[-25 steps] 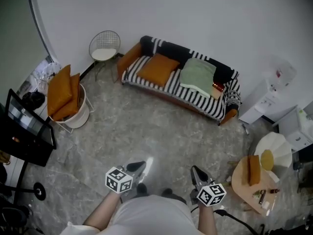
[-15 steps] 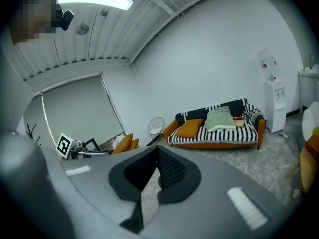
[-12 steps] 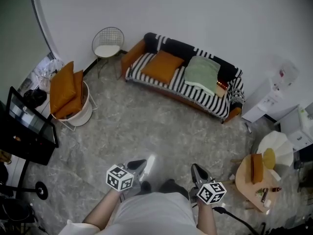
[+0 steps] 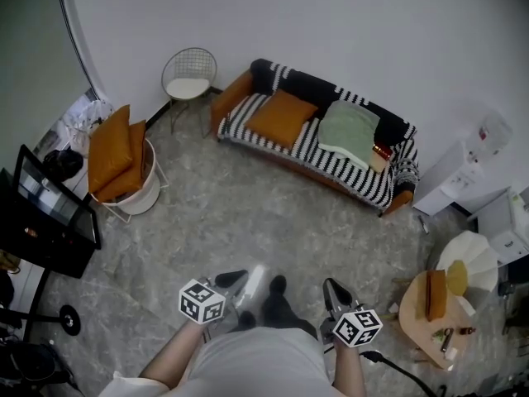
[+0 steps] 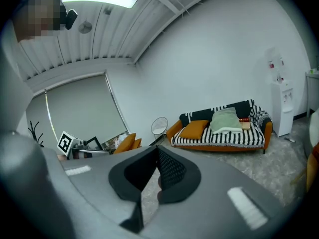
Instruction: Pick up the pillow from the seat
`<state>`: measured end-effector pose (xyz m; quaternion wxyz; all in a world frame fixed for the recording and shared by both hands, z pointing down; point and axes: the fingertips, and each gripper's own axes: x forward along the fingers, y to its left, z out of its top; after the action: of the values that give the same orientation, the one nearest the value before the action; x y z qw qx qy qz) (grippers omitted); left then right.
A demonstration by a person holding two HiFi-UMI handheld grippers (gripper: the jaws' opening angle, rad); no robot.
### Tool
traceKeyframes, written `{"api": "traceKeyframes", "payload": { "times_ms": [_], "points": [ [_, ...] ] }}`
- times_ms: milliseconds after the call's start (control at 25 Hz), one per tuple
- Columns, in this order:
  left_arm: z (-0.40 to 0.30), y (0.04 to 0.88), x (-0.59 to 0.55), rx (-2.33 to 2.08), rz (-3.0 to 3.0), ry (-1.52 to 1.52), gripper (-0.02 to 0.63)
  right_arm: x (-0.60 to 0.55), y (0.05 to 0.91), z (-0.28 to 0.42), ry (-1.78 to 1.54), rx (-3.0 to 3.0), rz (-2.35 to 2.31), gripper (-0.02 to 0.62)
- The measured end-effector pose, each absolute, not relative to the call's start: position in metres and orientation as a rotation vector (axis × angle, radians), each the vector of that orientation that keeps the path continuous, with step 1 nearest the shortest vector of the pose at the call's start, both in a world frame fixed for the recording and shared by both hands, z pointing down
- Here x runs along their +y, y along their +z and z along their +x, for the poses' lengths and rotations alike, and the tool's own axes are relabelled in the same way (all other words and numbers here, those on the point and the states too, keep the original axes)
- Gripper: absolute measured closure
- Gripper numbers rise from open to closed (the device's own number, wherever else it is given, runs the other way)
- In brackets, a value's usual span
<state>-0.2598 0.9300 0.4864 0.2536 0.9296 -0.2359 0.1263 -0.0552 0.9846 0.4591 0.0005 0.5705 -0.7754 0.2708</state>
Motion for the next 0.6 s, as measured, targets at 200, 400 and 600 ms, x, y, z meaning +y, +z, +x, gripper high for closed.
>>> {"api": "traceKeyframes", "payload": {
  "times_ms": [200,400,600],
  "points": [
    [-0.253,0.486,0.9,-0.683,2.509,0.341,0.603,0.951,0.466,-0.048,0.867,-2.441,1.751,0.592],
    [-0.237,0.48,0.862,-0.708,2.508,0.326,0.603,0.908,0.466,-0.035,0.858,-2.464,1.706,0.592],
    [-0.216,0.483,0.827,-0.72,2.495,0.34,0.603,0.865,0.473,-0.008,0.876,-2.45,1.696,0.592]
  ]
}}
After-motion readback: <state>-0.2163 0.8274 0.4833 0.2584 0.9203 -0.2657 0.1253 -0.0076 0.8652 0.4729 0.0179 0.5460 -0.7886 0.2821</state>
